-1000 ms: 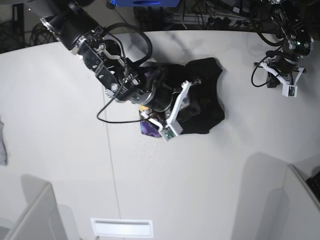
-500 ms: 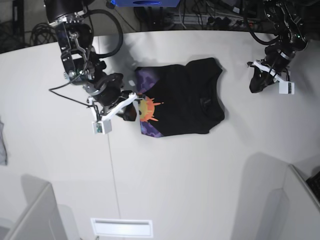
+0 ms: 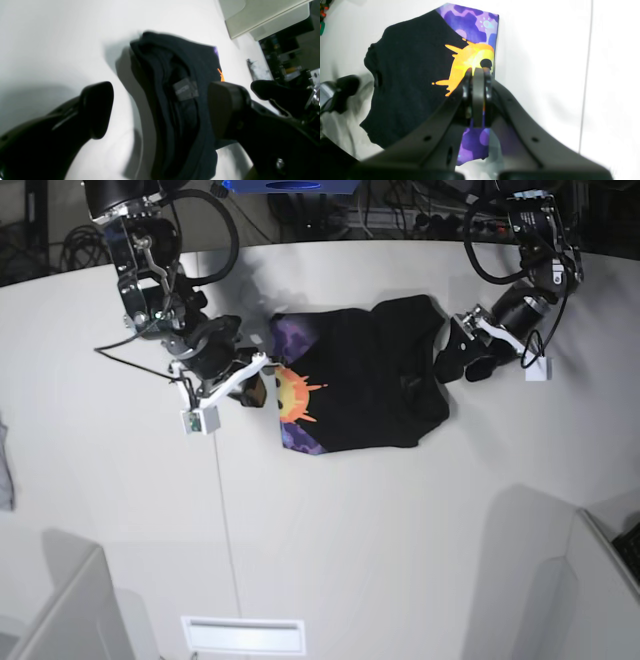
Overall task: Fold the T-shirt properly
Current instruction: 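Grasp the folded bundle with both grippers and rotate it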
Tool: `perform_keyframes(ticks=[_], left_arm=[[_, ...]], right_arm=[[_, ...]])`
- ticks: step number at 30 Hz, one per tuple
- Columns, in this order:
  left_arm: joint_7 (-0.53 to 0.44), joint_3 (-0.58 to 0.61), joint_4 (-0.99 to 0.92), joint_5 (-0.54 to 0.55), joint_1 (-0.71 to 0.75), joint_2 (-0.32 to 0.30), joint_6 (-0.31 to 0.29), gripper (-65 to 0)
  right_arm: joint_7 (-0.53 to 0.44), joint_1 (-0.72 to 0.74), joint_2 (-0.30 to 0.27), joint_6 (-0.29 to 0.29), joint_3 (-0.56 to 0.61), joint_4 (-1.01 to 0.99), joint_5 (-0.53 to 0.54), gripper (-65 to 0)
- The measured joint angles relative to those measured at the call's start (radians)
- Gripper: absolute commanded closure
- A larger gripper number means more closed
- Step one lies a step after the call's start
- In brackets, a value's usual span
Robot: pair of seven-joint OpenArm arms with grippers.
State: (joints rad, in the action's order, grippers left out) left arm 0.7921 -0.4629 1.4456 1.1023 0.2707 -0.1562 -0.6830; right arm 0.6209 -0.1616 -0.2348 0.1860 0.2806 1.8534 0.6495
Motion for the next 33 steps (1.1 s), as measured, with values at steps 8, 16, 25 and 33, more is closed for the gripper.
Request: perform_keyframes(ticks=[8, 16, 25, 33], left_arm=[[-0.009, 0.125, -0.059, -0.067, -0.071, 0.003, 0.001, -57.1], [-0.029, 0.166, -0.116, -0.102, -0.108, 0.032, -0.024, -57.1], [-0.045, 0.205, -0.187, -0.105, -0.153, 0.031, -0.024, -37.8], [-0.026, 0.22, -0.186, -0.127, -0.171, 0.025, 0.058, 0.0]], right_arm=[[0.001, -0.032, -0.035, -0.003, 0.0, 0.001, -0.002, 0.0], [-0.003, -0.039, -0.064, -0.002, -0.002, 0.037, 0.0, 0.0], [-0.005, -0.061, -0.064, -0.002, -0.007, 0.046, 0.0, 0.0], [-0.007, -0.072, -0.064, -0.002, -0.007, 0.046, 0.0, 0.0]])
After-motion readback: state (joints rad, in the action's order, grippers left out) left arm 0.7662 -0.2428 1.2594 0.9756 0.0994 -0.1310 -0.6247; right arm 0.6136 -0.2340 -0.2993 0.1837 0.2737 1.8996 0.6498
